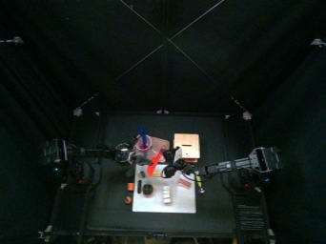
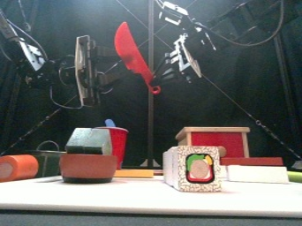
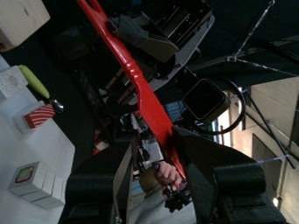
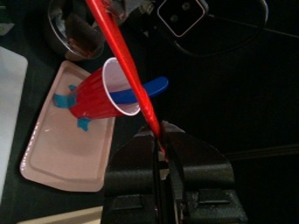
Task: Cut the white sushi roll
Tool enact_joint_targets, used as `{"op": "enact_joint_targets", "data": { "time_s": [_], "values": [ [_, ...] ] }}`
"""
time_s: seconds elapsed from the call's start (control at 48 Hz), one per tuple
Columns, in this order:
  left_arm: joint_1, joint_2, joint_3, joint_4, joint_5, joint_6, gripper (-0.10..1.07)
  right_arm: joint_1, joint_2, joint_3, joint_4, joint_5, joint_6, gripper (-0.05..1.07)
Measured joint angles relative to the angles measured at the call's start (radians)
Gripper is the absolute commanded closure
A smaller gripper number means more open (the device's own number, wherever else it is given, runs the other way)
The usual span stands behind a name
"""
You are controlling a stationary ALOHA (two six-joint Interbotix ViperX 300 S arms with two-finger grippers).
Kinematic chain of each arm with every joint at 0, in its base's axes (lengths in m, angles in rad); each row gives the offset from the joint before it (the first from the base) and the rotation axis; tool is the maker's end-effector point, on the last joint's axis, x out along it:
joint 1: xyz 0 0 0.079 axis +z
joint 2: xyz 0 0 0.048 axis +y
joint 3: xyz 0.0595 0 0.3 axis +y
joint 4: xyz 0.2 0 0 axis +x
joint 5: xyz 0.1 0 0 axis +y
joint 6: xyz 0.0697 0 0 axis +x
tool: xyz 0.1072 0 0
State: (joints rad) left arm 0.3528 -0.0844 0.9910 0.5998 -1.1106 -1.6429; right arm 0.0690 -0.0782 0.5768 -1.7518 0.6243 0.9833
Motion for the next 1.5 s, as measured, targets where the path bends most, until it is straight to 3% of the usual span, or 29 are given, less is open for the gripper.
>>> {"op": "enact_joint_targets", "data": {
  "time_s": [0.312, 0.708, 0.875, 1.021, 1.271, 1.5],
  "values": [
    [0.051, -0.008, 0.000, 0.006, 0.005, 0.132, 0.22, 0.018, -0.002, 0.000, 0.098, -0.002, 0.002, 0.82],
    [0.110, -0.066, 0.020, 0.021, 0.055, 0.528, 0.22, 0.037, -0.040, 0.002, 0.354, -0.055, 0.009, 0.82],
    [0.110, -0.089, 0.028, 0.021, 0.127, 0.660, 0.22, 0.043, -0.078, 0.015, 0.446, -0.091, 0.009, 0.82],
    [0.112, -0.117, 0.035, 0.020, 0.176, 0.723, 0.22, 0.044, -0.107, 0.034, 0.518, -0.127, 0.012, 0.82],
    [0.115, -0.187, 0.077, 0.025, 0.192, 0.868, 0.22, 0.031, -0.172, 0.060, 0.666, -0.221, 0.014, 0.82],
    [0.106, -0.242, 0.109, 0.025, 0.193, 1.006, 0.22, -0.012, -0.176, 0.069, 0.804, -0.236, 0.014, 0.82]
  ]
}}
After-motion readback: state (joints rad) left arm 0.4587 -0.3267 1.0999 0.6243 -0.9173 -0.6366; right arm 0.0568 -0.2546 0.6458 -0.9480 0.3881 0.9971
